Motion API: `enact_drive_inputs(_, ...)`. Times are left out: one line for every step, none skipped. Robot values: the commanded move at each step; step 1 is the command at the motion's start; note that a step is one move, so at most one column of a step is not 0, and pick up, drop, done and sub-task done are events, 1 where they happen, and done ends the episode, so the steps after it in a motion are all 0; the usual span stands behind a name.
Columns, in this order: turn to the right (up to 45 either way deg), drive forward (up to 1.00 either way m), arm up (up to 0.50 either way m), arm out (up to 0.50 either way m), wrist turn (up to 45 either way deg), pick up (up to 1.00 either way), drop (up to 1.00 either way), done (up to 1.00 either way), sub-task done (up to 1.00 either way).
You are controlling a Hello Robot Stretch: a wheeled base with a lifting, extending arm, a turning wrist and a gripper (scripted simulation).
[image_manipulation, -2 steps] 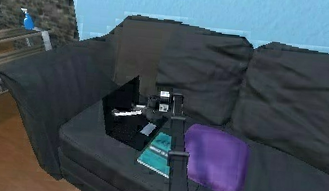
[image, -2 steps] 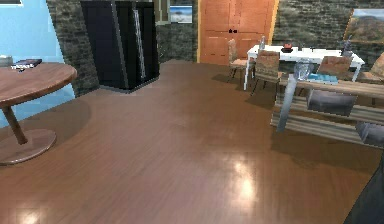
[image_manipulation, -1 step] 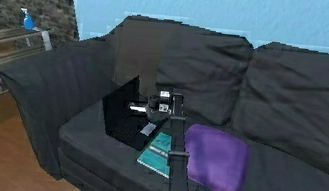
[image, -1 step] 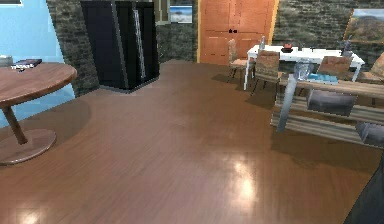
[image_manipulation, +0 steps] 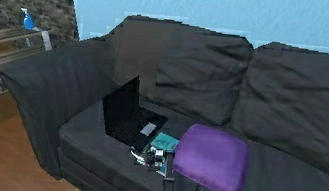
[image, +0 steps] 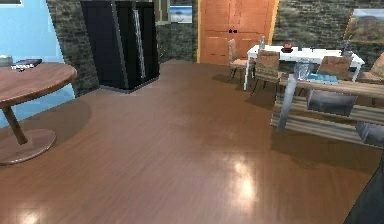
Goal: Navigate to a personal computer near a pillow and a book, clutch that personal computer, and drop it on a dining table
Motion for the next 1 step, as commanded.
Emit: enact_drive_inputs(0.0,0.0,0.0,0.0,0.0,1.0,0.0,0.0,0.0)
